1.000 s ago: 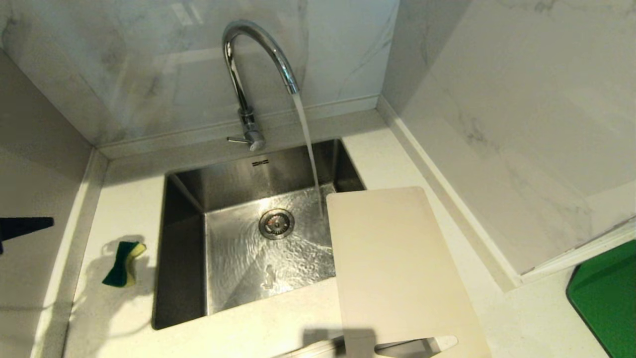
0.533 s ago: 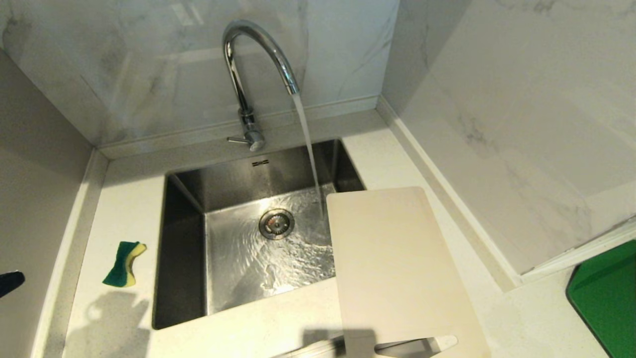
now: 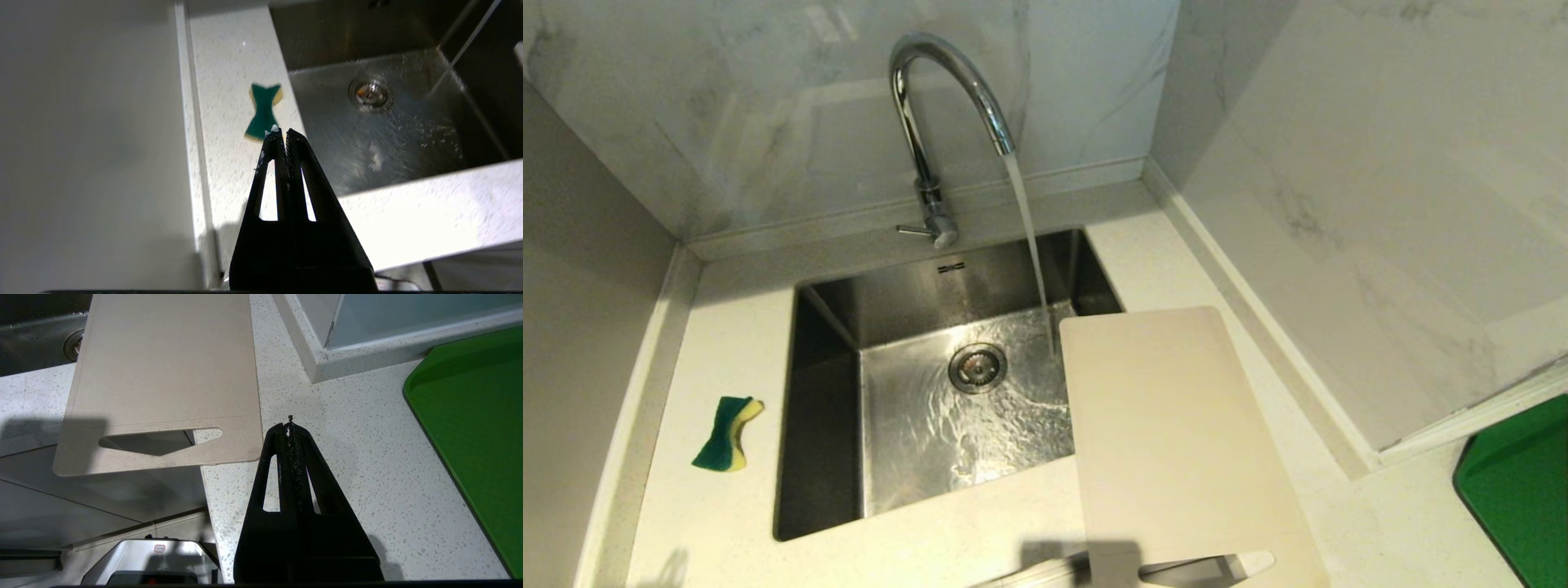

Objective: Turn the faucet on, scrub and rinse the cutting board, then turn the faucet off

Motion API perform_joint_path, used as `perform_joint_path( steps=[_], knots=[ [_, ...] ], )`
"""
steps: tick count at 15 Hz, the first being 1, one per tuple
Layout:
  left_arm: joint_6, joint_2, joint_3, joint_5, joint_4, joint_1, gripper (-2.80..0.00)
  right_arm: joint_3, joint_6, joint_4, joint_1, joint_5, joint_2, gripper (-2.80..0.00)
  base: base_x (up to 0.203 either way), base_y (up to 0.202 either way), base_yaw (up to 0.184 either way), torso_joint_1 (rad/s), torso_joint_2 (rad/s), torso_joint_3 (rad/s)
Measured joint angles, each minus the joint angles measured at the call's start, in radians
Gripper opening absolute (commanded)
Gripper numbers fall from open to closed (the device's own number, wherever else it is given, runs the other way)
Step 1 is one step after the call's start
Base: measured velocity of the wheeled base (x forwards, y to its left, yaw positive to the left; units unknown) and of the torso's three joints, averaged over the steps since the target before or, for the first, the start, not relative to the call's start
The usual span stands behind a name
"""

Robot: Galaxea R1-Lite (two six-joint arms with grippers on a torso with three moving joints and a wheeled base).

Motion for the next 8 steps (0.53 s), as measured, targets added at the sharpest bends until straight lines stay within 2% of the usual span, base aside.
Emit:
perform_joint_path(
  steps=[3,6,8],
  knots=[
    [0.055,-0.121,0.07,0.006,0.026,0.003,-2.8,0.0,0.0,0.0,0.0,0.0,0.0,-2.8,0.0,0.0,0.0,0.0,0.0,0.0],
    [0.157,-0.271,0.161,0.003,0.056,0.014,-2.8,0.0,0.0,-0.001,0.0,0.0,0.0,-2.8,0.0,0.0,0.0,0.0,0.0,0.0],
    [0.155,-0.317,0.19,-0.025,0.057,0.017,-2.8,0.0,0.0,-0.001,0.0,0.0,0.0,-2.8,0.0,0.0,0.0,0.0,0.0,0.0]
  ],
)
